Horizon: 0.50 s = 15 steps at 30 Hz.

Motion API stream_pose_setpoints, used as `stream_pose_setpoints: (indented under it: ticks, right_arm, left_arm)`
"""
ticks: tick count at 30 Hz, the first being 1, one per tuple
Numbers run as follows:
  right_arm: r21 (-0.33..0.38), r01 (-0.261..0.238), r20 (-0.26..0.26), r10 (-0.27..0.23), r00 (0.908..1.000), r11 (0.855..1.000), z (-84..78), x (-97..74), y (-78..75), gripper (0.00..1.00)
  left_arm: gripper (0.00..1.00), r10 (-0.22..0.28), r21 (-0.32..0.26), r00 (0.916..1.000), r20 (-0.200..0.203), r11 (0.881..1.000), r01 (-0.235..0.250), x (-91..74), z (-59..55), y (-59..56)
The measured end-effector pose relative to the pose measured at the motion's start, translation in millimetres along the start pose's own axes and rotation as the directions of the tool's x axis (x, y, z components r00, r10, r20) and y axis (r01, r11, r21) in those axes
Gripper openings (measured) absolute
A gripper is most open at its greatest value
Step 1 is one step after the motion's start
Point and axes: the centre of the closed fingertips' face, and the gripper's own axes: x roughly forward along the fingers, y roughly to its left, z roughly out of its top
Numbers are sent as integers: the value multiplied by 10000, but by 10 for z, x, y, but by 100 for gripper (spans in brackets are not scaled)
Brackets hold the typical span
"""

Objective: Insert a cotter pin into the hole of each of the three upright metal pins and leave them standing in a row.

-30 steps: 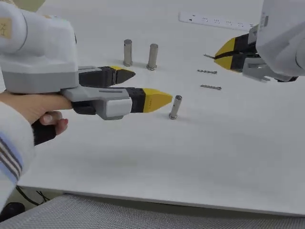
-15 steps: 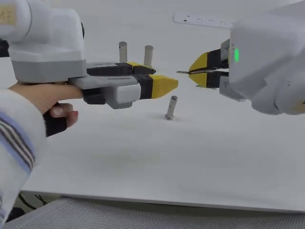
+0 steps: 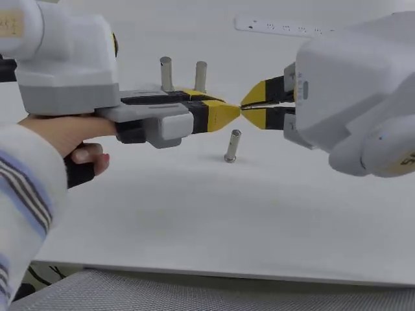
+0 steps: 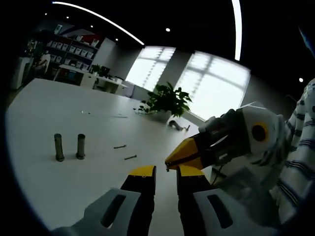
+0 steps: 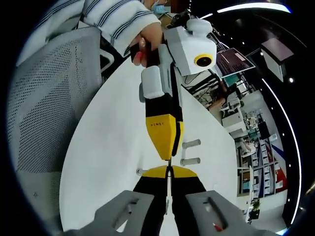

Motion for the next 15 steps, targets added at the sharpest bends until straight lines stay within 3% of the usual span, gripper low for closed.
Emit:
stream_pose_setpoints:
  ticks: [7,15]
  right_arm:
    - [102,126,94,-127,9999,9999,44,-25,-10,0]
    - [188,247,139,-250,9996,9995,72,-54,-36,0]
  left_arm:
    - [4,89,-121,9994,321,9999,-85,12,30,55]
    - [0,-254,-250,9986,464,9993,266,1,48,-6]
